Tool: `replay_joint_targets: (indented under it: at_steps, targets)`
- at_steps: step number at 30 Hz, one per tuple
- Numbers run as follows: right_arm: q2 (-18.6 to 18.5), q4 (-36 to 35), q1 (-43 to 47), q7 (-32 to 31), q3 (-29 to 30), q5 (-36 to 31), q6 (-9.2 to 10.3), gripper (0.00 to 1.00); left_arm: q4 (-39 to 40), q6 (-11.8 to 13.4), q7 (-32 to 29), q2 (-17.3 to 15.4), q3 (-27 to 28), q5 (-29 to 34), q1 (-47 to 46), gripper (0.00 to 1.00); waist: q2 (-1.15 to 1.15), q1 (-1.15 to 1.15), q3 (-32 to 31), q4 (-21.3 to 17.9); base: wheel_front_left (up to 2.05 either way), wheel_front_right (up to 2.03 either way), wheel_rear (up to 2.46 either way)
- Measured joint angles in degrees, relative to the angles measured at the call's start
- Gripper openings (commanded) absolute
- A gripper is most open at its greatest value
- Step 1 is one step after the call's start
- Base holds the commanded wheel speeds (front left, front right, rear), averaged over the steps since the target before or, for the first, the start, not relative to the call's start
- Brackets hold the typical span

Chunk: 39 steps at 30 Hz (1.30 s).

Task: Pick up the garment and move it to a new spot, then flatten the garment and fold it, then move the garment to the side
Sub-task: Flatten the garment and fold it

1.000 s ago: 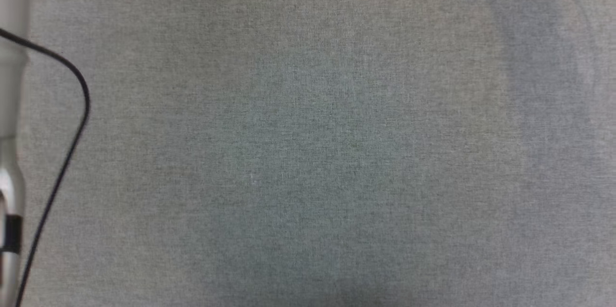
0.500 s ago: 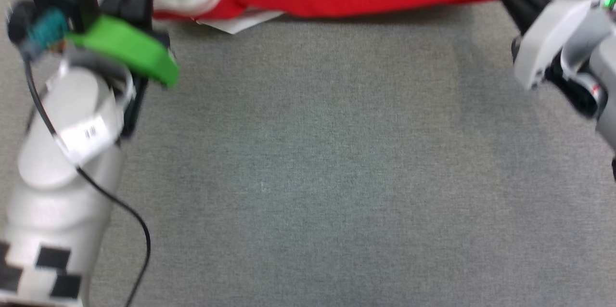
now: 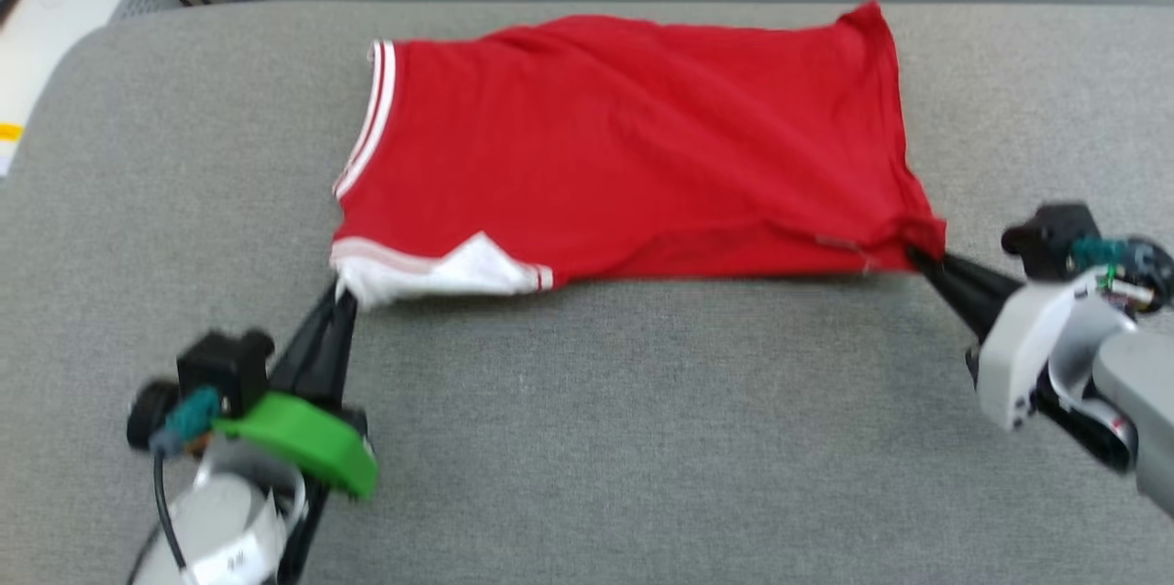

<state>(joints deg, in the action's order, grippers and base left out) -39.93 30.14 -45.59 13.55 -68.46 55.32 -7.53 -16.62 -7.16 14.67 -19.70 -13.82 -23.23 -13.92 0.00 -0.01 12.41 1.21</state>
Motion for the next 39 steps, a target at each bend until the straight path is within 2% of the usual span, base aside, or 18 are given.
replay_joint_targets:
  at_steps: [5,10,17,21,26,32,39]
  targets:
    - [-2.9,-3.7,7.3,0.8,0.8,0.0,0.00,0.00,1.8,-0.1,0.0,-0.2,-0.5,-1.8,9.5,0.00,0.00,0.00,-2.7,0.0,0.00,0.00,0.00]
    - [-6.8,-8.3,17.8,0.9,4.3,0.0,0.00,0.00,4.2,-0.1,-0.8,-1.0,-0.5,-4.6,19.1,0.00,0.00,0.00,-5.8,-0.1,0.00,0.00,0.00]
    - [-9.2,-12.7,28.1,1.1,9.1,0.0,0.00,0.00,7.4,-0.1,-4.0,-1.9,-1.4,-6.4,25.7,0.00,0.00,0.00,-8.3,0.1,0.00,0.00,0.00]
    - [-9.6,-13.6,30.9,1.1,11.9,0.0,0.00,0.00,8.9,0.4,-4.2,-2.1,-1.8,-6.8,26.7,0.00,0.00,0.00,-8.1,0.3,0.00,0.00,0.00]
    - [-9.3,-15.0,31.3,0.2,16.1,0.0,0.00,0.00,10.0,0.4,-3.2,-2.5,-2.4,-4.7,24.4,0.00,0.00,0.00,-7.1,0.6,0.00,0.00,0.00]
    - [-8.9,-17.2,30.6,-2.0,21.2,0.0,0.00,0.00,10.1,0.4,-3.6,-4.1,-3.9,-2.8,13.1,0.00,0.00,0.00,-5.3,0.7,0.00,0.00,0.00]
    - [-8.2,-20.0,25.5,-6.3,25.4,0.0,0.00,0.00,7.0,-0.1,-5.2,-6.2,-6.8,-2.5,-0.4,0.00,0.00,0.01,-1.9,-0.4,0.00,0.00,0.00]
